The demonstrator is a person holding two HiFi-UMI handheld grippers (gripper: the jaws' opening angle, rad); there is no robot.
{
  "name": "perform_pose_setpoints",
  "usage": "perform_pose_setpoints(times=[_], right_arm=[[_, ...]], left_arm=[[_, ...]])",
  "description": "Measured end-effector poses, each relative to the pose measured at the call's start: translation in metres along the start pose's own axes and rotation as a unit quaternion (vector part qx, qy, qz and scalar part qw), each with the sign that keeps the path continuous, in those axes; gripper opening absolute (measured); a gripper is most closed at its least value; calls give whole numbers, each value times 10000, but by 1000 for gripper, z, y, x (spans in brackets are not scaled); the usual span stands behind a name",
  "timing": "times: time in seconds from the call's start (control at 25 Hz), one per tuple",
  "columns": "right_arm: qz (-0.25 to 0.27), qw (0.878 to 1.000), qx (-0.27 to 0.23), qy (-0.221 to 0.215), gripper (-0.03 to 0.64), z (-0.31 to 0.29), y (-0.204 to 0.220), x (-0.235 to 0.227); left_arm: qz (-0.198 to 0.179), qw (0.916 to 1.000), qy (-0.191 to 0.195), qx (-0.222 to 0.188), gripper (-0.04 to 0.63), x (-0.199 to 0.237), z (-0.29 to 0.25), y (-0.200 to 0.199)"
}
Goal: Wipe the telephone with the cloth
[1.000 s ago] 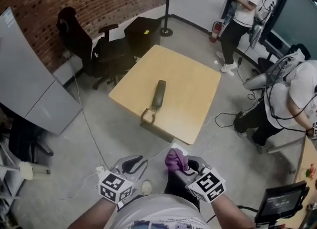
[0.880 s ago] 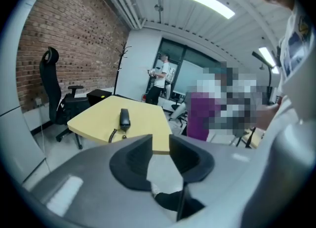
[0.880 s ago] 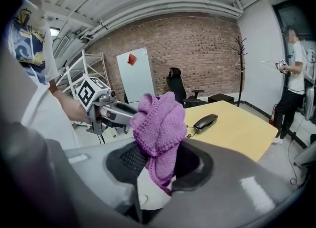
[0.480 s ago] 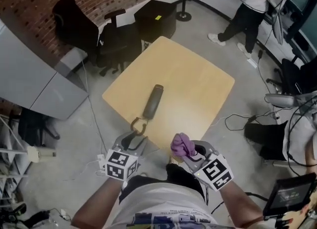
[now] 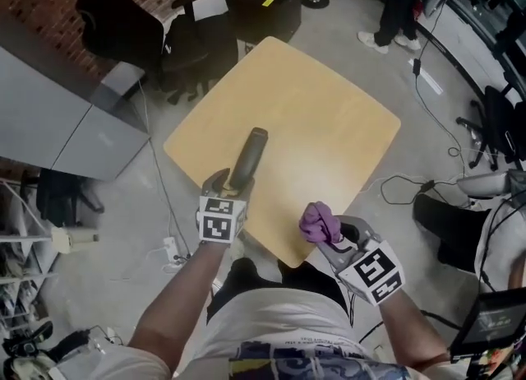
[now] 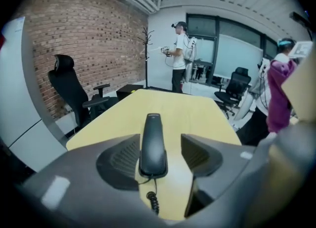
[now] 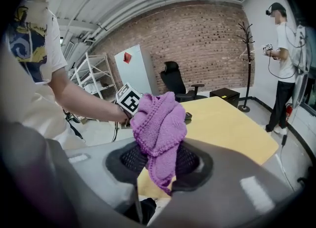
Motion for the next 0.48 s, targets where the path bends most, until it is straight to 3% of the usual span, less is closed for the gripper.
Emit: perform_pose_setpoints(times=[0.48], right_arm=[[-122,9984,512,209,123,15,9,-17]], left_arm=[[72,9993,-1,369,301,8,-72,9]])
Point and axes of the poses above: the fingertips, and each gripper's own axes: z backward along the fingers, x to its left, y out of its underside, the point moved 2 cm from there along z, backward along the fingers, and after that the axes turned 5 degrees about -z, right-handed, at the moved point
